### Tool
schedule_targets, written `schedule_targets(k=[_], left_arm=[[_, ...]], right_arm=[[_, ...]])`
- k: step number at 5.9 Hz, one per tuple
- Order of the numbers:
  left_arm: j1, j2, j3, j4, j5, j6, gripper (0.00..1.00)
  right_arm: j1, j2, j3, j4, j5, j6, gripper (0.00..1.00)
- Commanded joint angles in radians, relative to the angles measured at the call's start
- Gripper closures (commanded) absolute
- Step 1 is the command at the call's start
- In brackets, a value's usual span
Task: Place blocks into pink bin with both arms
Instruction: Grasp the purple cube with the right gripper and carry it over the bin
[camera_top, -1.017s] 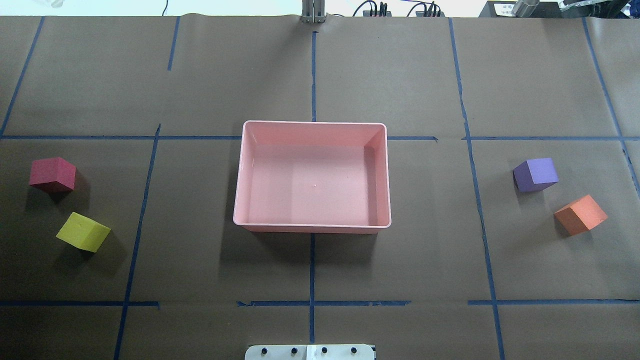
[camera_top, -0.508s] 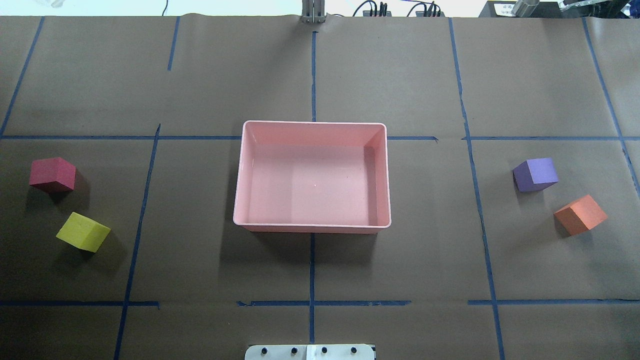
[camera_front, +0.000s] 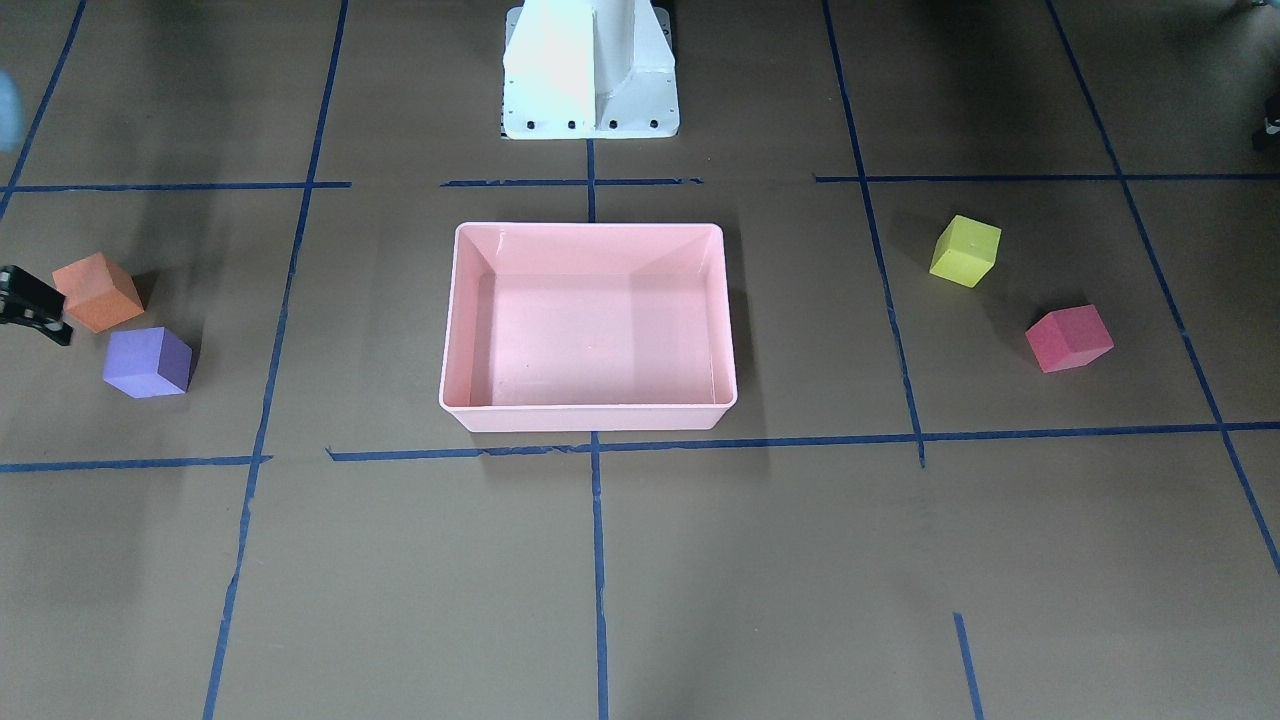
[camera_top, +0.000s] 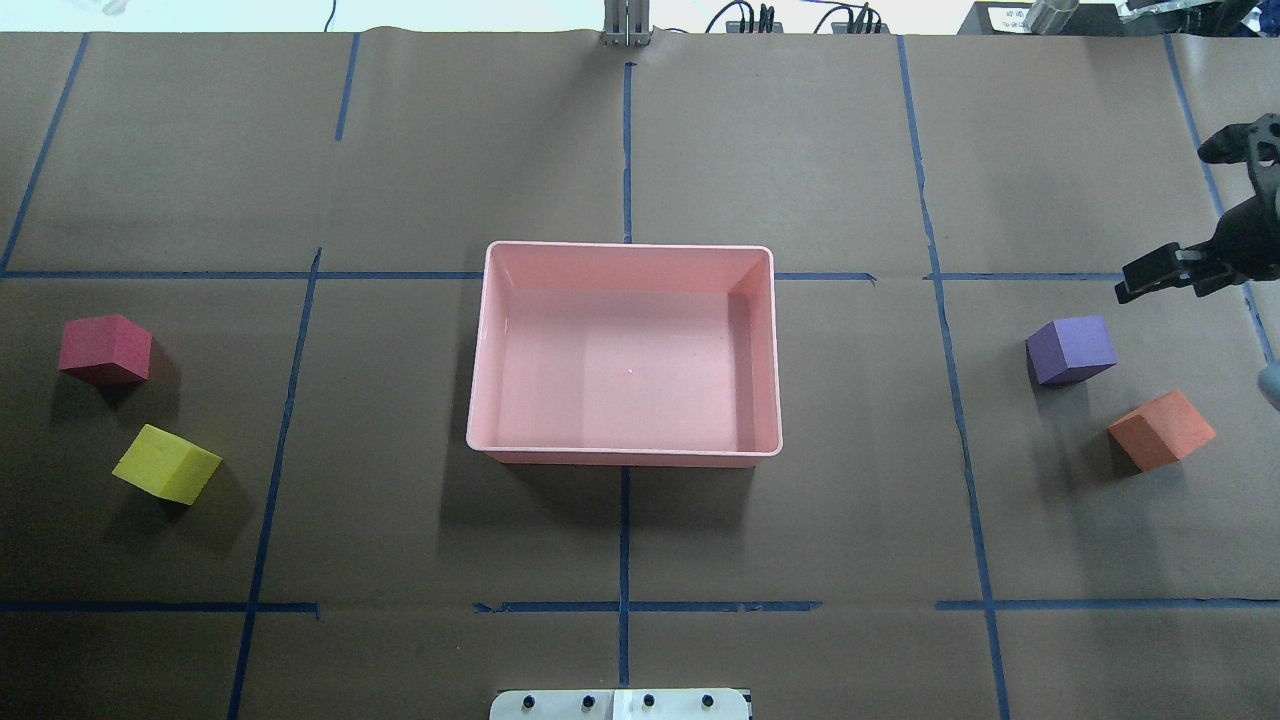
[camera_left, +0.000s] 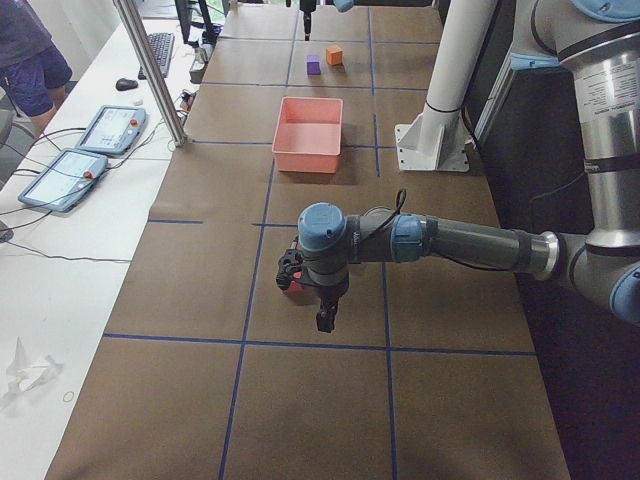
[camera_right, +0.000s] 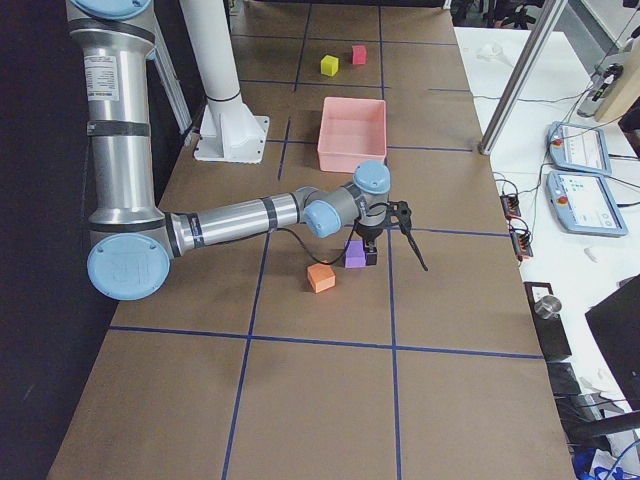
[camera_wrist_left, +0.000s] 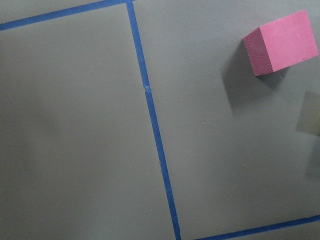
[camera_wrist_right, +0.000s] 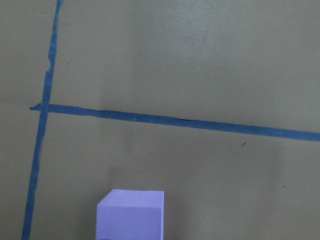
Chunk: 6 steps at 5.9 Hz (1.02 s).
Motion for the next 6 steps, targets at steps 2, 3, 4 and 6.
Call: schedule_targets(k=[2, 3, 4, 6], left_arm=[[-0.001, 0.003, -0.003, 0.0, -0.001, 0.0, 0.0], [-0.003, 0.003, -0.003, 0.0, -0.001, 0.0, 0.0], [-0.003, 0.003, -0.003, 0.0, -0.001, 0.0, 0.0], [-0.004, 0.006, -0.009, 0.0, -0.001, 0.0, 0.0]], right_arm=[[-0.095, 0.009, -0.039, 0.014, -0.039, 0.023, 0.0], [-0.117, 0.009, -0.05, 0.014, -0.043, 0.023, 0.0], [-0.135, 0.009, -0.053, 0.014, -0.048, 0.023, 0.0], [-0.167, 0.022, -0.074, 0.014, -0.069, 0.023, 0.0]])
